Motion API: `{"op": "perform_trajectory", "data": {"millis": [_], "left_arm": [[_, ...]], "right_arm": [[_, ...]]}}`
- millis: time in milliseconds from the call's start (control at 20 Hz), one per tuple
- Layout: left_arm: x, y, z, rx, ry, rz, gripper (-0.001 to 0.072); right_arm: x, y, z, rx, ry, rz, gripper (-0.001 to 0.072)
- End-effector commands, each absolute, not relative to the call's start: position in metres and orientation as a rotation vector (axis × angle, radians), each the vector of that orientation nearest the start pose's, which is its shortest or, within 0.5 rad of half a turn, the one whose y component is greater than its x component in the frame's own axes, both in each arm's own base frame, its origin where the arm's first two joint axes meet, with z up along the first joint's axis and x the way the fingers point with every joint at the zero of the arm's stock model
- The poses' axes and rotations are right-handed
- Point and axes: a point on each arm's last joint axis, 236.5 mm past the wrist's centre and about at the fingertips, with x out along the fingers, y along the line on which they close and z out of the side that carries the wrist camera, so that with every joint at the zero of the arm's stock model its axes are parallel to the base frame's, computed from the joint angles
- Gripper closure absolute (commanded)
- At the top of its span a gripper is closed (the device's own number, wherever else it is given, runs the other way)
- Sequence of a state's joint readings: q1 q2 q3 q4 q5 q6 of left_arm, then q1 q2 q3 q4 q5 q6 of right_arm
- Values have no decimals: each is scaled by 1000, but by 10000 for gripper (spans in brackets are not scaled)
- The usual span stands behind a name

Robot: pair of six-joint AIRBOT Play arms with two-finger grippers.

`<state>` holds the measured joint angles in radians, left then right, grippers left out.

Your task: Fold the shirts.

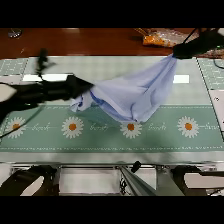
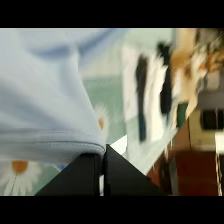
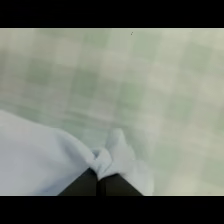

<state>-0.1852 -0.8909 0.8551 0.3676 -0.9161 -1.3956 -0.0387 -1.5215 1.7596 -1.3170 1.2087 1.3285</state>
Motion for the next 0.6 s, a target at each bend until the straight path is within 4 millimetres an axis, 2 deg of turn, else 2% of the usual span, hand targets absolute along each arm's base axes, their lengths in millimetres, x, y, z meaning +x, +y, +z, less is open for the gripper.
{"op": "perform_trajectory", "data": {"millis": [0, 100, 150, 250, 350, 400, 450, 550], "left_arm": [[302, -163, 291, -902, 522, -699, 687], [283, -126, 375, -875, 263, -670, 687], [268, -113, 415, -829, 146, -651, 687], [237, -102, 476, -700, -21, -607, 687], [208, -106, 519, -576, -131, -575, 687], [196, -111, 533, -527, -168, -567, 687], [184, -119, 545, -484, -197, -567, 687], [164, -136, 555, -420, -212, -592, 687]], "right_arm": [[491, 27, 238, 3, 662, 218, 683], [467, 26, 315, -13, 457, 195, 683], [448, 26, 356, -19, 343, 182, 683], [402, 25, 430, -12, 133, 157, 684], [347, 25, 490, -28, -48, 137, 684], [323, 25, 510, -39, -110, 128, 684], [299, 22, 524, -61, -158, 106, 684], [261, 15, 542, -90, -216, 62, 684]]}}
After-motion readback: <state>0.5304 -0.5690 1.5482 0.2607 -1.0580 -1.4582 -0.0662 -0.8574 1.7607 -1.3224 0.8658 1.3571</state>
